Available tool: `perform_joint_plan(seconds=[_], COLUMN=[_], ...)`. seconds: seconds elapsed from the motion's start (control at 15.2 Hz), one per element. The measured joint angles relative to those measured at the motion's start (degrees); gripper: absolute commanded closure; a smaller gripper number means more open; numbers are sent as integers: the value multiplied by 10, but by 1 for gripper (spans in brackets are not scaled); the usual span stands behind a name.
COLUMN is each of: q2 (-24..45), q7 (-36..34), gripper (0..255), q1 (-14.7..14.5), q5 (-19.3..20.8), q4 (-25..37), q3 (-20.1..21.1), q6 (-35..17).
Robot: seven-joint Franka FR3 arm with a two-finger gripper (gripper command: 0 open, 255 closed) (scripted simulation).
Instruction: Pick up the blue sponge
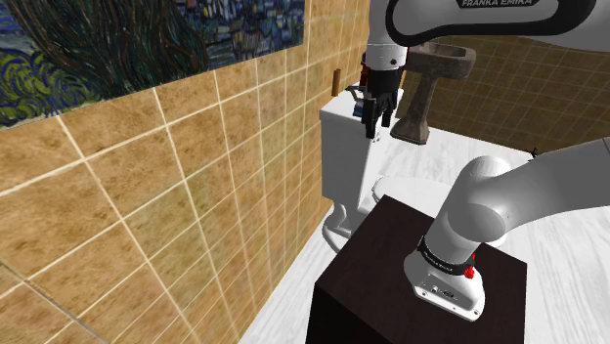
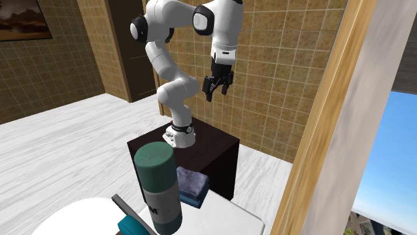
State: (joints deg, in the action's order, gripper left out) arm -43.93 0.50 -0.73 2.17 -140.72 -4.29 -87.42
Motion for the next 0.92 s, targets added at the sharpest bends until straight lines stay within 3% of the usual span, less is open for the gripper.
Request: perform_joint_plan(seconds=[0.33, 0.92], q2=[23, 142], q7=[47, 191], gripper=[0, 0], q1=[10, 19], q5=[23, 47], q4=[5, 64], q3=[-40, -159], q6=[-39, -160])
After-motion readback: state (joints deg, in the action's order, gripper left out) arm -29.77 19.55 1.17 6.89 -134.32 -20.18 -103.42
